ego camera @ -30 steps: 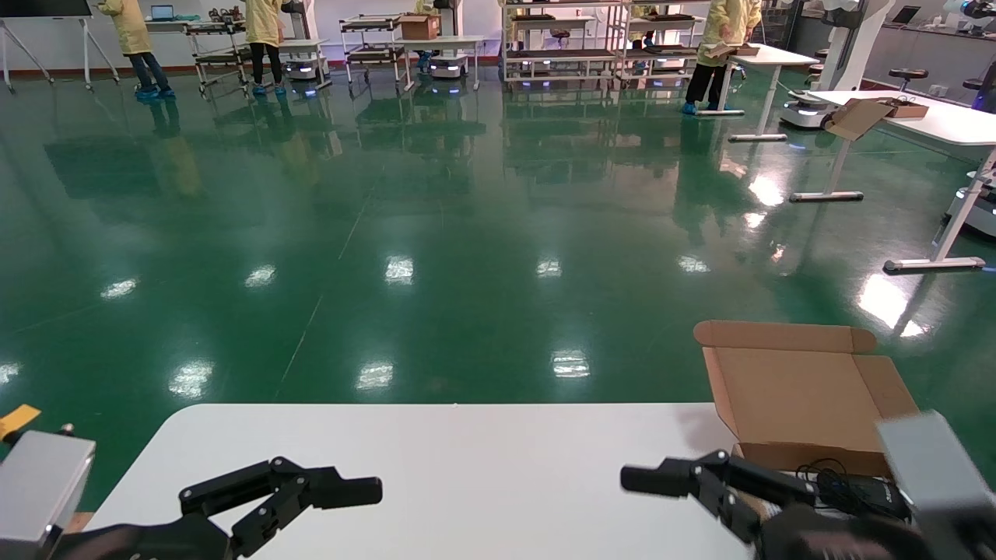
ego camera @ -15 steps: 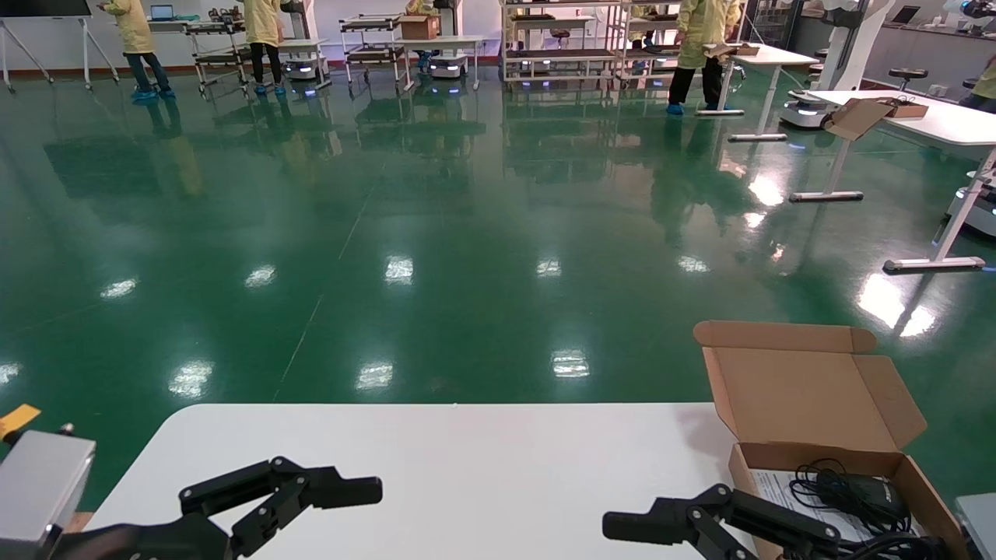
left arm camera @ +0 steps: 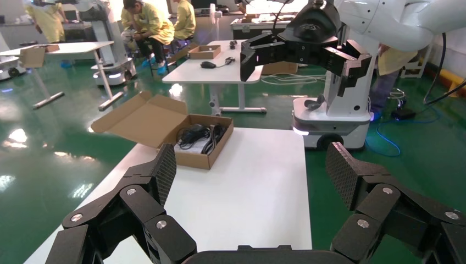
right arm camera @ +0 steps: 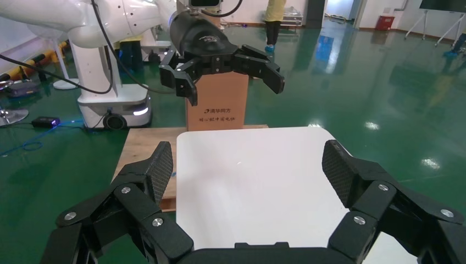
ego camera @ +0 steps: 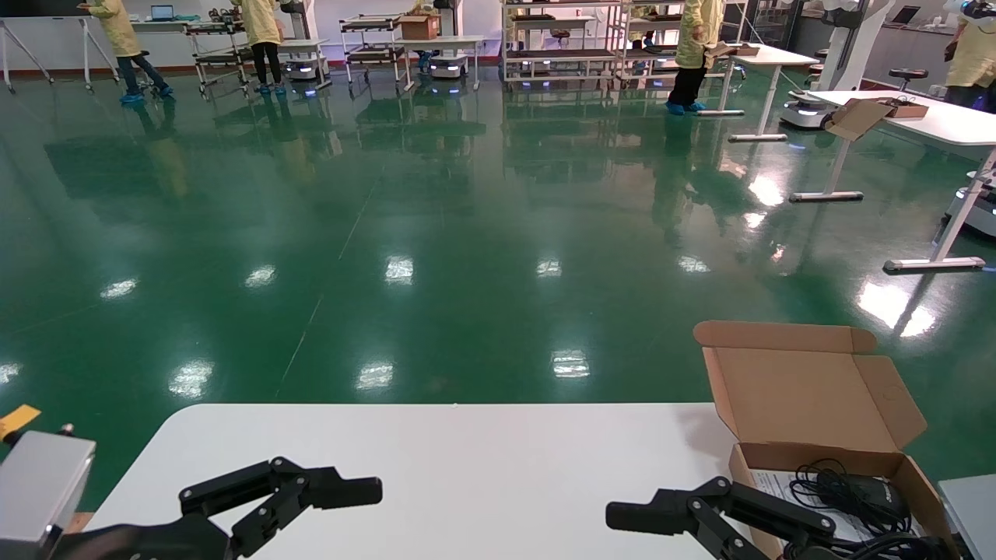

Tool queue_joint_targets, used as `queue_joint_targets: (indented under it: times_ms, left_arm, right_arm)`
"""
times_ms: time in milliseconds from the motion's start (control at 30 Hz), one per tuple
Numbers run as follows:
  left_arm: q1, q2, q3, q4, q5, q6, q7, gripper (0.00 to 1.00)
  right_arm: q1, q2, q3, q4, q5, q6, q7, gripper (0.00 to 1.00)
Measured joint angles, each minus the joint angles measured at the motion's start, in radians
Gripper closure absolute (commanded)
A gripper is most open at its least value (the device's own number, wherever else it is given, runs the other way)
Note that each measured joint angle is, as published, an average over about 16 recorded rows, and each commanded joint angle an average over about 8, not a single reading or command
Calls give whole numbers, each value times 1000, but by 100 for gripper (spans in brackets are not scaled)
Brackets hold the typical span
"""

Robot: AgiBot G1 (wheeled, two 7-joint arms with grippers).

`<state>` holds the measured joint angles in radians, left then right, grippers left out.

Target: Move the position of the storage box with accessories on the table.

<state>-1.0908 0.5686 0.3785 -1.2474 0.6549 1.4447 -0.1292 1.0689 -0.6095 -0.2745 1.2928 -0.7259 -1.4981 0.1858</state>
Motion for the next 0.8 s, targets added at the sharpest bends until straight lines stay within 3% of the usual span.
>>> queue_joint_targets:
  times_ms: [800]
  left_arm:
    - [0,0,0,0,0,0,0,0]
  right_arm:
    - [5,-2,-5,-9,-4,2,2,0]
